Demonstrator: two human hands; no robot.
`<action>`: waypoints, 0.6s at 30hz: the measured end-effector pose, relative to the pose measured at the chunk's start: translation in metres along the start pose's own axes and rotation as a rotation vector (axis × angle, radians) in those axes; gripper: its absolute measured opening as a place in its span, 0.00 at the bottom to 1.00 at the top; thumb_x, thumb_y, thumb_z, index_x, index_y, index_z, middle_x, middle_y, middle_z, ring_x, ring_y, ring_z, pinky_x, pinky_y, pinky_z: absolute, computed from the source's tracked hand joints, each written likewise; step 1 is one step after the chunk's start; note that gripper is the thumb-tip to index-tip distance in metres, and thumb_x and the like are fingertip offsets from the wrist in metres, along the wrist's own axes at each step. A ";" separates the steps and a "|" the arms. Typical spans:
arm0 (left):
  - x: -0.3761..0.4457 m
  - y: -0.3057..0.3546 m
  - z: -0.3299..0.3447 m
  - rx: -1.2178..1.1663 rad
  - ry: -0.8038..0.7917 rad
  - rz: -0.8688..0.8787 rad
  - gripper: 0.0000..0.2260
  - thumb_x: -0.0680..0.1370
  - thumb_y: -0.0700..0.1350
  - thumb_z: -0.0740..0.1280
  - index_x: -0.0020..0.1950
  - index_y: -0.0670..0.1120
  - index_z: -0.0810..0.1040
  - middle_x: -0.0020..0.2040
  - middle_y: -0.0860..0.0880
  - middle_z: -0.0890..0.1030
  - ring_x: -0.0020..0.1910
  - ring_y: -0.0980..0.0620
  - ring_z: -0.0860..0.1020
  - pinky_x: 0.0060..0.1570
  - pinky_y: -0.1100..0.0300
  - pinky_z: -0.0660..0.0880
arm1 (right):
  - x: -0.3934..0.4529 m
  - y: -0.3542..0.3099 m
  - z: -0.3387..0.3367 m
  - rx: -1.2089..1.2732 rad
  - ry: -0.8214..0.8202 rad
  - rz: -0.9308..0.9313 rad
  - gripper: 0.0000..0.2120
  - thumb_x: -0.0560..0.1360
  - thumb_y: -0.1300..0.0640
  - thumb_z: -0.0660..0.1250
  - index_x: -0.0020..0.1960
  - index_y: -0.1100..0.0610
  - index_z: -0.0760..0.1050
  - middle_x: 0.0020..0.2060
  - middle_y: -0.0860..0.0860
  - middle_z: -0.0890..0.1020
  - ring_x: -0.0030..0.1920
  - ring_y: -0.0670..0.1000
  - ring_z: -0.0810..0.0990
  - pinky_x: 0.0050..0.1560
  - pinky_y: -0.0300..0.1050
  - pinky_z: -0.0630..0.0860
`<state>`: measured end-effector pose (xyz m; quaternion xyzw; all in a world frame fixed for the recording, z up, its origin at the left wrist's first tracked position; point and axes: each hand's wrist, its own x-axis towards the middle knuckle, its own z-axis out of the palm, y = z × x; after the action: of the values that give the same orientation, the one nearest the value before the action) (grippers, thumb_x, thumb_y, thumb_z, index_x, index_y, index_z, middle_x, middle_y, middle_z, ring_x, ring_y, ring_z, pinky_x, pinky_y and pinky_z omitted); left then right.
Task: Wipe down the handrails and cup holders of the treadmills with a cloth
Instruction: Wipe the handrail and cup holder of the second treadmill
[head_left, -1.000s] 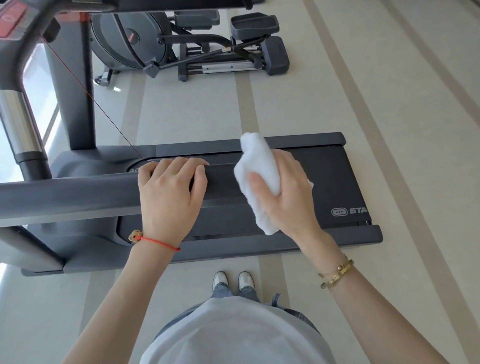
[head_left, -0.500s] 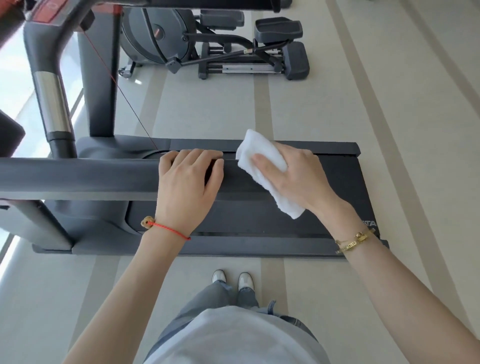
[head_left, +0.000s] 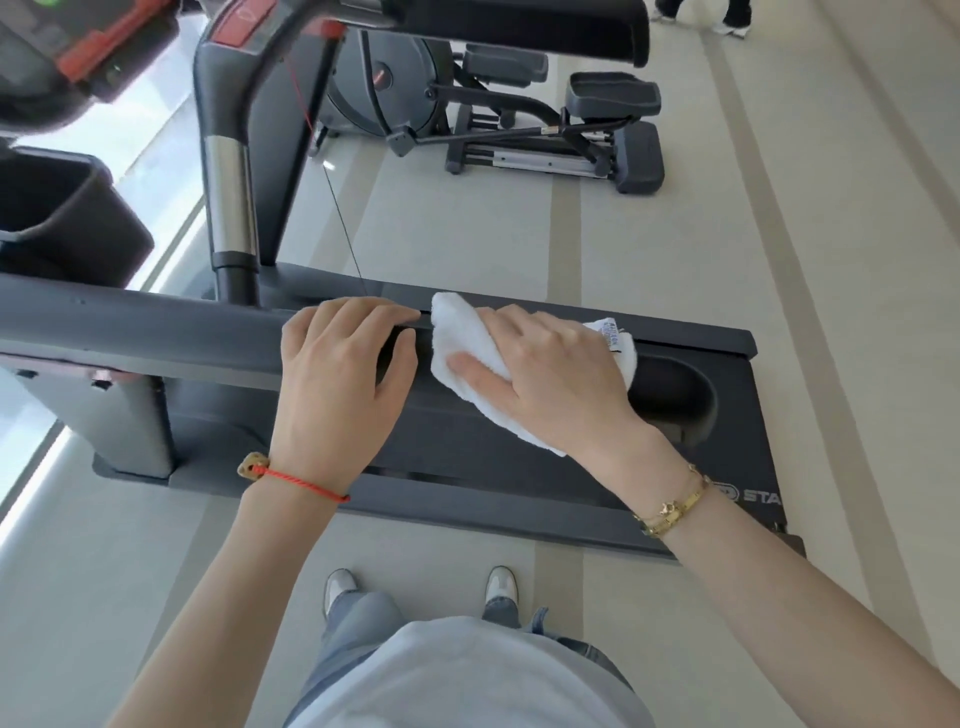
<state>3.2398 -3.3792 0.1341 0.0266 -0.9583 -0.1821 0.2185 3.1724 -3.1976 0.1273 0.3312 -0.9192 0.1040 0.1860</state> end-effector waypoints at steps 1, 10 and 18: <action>0.000 -0.011 -0.006 0.004 0.005 -0.010 0.09 0.80 0.43 0.63 0.56 0.47 0.81 0.55 0.52 0.82 0.57 0.48 0.77 0.64 0.52 0.64 | 0.007 -0.011 0.004 0.006 0.001 -0.005 0.23 0.79 0.39 0.54 0.54 0.56 0.77 0.37 0.50 0.80 0.33 0.55 0.77 0.33 0.44 0.65; 0.006 -0.120 -0.058 -0.043 0.034 -0.027 0.10 0.80 0.41 0.62 0.59 0.46 0.80 0.52 0.51 0.82 0.54 0.49 0.78 0.65 0.52 0.65 | 0.065 -0.109 0.044 -0.041 0.049 0.002 0.25 0.81 0.40 0.49 0.53 0.56 0.78 0.38 0.50 0.80 0.36 0.53 0.77 0.38 0.47 0.71; 0.010 -0.223 -0.093 -0.039 0.087 -0.065 0.10 0.80 0.41 0.62 0.58 0.47 0.81 0.52 0.51 0.82 0.56 0.48 0.78 0.63 0.45 0.69 | 0.109 -0.188 0.079 -0.090 0.143 -0.012 0.22 0.81 0.42 0.53 0.51 0.58 0.76 0.40 0.51 0.78 0.38 0.54 0.75 0.42 0.48 0.73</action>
<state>3.2643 -3.6198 0.1363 0.0615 -0.9428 -0.2063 0.2545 3.1948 -3.4276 0.1130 0.3199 -0.9052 0.0849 0.2666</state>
